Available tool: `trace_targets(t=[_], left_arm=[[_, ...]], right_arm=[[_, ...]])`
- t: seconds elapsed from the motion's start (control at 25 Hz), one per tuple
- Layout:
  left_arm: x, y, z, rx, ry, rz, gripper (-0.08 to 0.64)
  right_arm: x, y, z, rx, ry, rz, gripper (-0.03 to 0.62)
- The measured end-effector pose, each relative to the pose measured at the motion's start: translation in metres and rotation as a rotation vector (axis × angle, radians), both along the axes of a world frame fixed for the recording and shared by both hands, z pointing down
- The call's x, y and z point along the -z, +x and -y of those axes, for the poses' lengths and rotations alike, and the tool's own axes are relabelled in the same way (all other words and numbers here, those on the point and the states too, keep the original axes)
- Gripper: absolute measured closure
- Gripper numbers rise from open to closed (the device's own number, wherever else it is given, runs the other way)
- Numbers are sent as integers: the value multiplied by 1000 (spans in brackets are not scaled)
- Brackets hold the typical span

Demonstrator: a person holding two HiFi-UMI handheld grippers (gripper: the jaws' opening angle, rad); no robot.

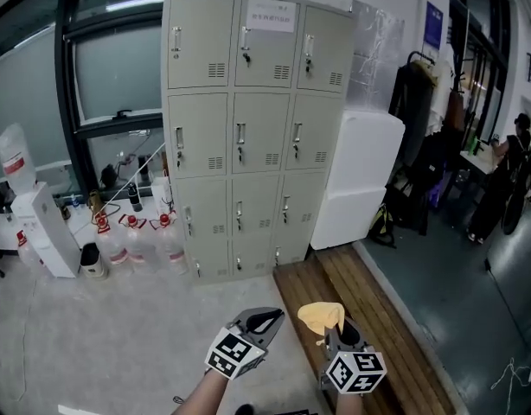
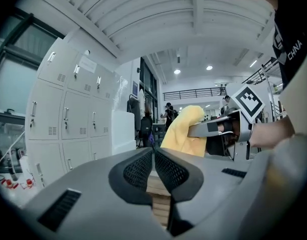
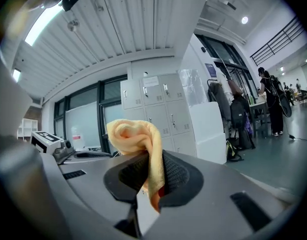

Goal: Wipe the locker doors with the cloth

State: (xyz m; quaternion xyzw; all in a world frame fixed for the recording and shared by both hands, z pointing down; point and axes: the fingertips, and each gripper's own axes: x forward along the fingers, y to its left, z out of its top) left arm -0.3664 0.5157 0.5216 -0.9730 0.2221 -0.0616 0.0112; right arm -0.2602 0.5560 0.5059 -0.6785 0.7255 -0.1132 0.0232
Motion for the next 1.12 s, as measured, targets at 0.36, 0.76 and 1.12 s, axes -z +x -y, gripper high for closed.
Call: trace_targets(t=[0.36, 0.76, 1.12], left_arm=[[3, 24, 118, 3, -31, -17, 528], [-19, 87, 214, 44, -49, 20, 528], [-2, 168, 293, 97, -32, 18, 528]], right_arm=[[-3, 21, 112, -23, -29, 5, 522], [-21, 87, 213, 15, -37, 30, 520], [-3, 170, 297, 65, -15, 34, 521]])
